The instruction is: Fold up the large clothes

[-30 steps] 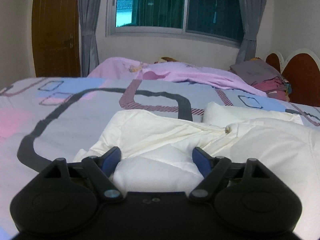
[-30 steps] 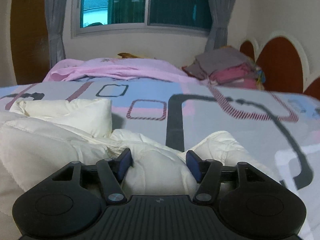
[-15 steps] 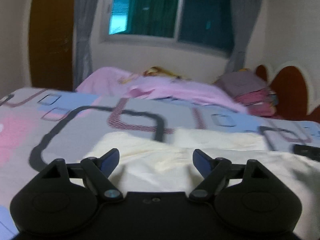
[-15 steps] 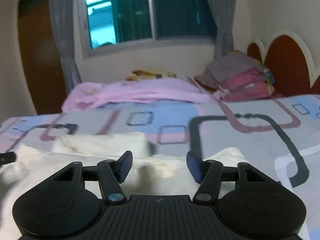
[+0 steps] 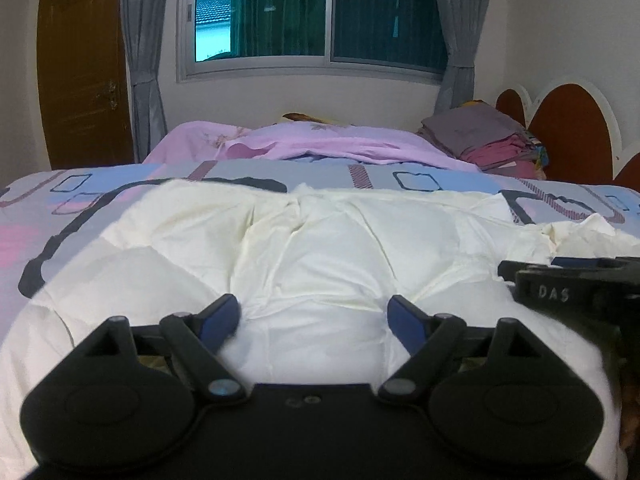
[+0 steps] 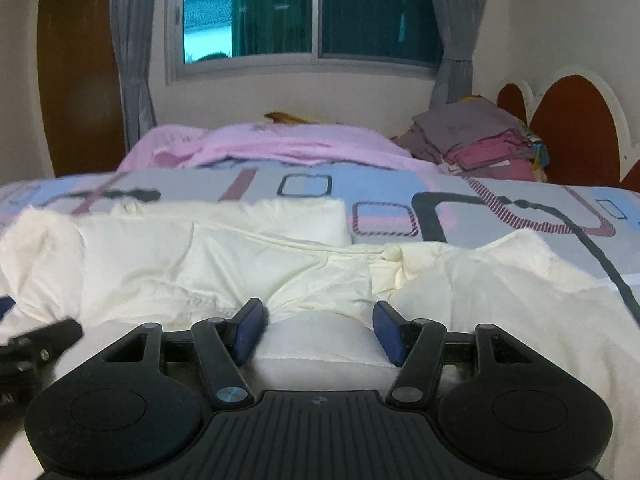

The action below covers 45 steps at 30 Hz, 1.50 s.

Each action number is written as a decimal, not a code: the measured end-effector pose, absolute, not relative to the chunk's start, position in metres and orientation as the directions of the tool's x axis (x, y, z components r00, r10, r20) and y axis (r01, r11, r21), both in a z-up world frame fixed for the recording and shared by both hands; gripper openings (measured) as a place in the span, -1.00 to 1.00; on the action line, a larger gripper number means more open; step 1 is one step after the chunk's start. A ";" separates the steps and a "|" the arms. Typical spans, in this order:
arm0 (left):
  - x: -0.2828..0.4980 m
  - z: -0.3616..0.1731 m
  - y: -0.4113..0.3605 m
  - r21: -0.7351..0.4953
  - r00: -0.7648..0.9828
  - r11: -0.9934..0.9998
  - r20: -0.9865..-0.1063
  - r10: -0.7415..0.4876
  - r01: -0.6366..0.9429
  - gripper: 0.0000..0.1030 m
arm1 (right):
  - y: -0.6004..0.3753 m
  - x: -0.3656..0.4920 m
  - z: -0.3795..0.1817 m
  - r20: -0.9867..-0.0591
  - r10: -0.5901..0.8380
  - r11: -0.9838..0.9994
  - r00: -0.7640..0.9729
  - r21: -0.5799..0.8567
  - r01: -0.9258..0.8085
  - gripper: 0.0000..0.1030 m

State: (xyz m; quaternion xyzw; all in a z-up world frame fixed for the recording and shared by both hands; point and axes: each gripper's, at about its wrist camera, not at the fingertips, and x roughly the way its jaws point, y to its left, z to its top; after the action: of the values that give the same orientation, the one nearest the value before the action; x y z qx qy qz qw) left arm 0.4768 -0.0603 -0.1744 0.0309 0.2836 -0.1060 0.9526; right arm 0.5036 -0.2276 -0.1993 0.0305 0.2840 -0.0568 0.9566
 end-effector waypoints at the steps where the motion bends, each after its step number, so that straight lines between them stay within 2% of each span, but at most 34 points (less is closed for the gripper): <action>1: 0.477 -0.176 -0.061 0.003 0.817 0.976 -0.547 -0.182 0.219 0.60 | -0.227 0.504 -0.203 -0.548 -0.090 0.992 0.831 0.026 0.125 0.15; 8: 0.482 -0.175 -0.064 0.018 0.791 0.974 -0.588 -0.170 0.224 0.61 | -0.231 0.509 -0.204 -0.577 -0.069 0.994 0.814 0.030 0.106 0.15; 13: 0.482 -0.158 -0.061 0.000 0.750 0.978 -0.642 -0.159 0.208 0.67 | -0.245 0.493 -0.177 -0.577 -0.002 0.989 0.816 0.122 0.088 0.19; 15: 0.480 -0.153 -0.058 -0.010 0.739 0.981 -0.656 -0.154 0.196 0.71 | -0.249 0.479 -0.165 -0.560 0.004 0.984 0.828 0.149 0.096 0.62; 16: 0.478 -0.149 -0.057 -0.014 0.732 0.982 -0.664 -0.152 0.191 0.72 | -0.250 0.471 -0.159 -0.549 0.003 0.984 0.836 0.151 0.095 0.63; 25: 0.458 -0.127 -0.038 -0.004 0.727 0.981 -0.671 -0.146 0.193 0.81 | -0.270 0.395 -0.134 -0.552 -0.057 0.980 0.832 0.128 0.151 0.63; 32: 0.432 -0.133 0.010 -0.050 0.696 0.990 -0.707 -0.130 0.134 0.81 | -0.289 0.342 -0.144 -0.602 -0.158 0.964 0.783 0.077 0.253 0.63; 36: 0.426 -0.147 0.030 -0.030 0.678 0.994 -0.729 -0.095 0.107 0.76 | -0.298 0.336 -0.166 -0.673 -0.212 0.956 0.709 0.008 0.294 0.62; 41: 0.405 -0.133 0.048 -0.076 0.680 0.993 -0.724 -0.119 0.093 0.79 | -0.312 0.302 -0.148 -0.639 -0.184 0.931 0.747 0.131 0.341 0.63; 45: 0.384 -0.134 0.066 -0.168 0.636 0.985 -0.755 -0.160 0.048 0.83 | -0.319 0.282 -0.147 -0.654 -0.152 0.912 0.741 0.196 0.360 0.63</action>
State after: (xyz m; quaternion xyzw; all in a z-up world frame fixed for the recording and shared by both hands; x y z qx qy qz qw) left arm 0.3843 0.0660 -0.1341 -0.0660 0.4226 -0.0577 0.9021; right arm 0.2819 -0.3194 -0.1469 0.1567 0.3317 -0.1393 0.9198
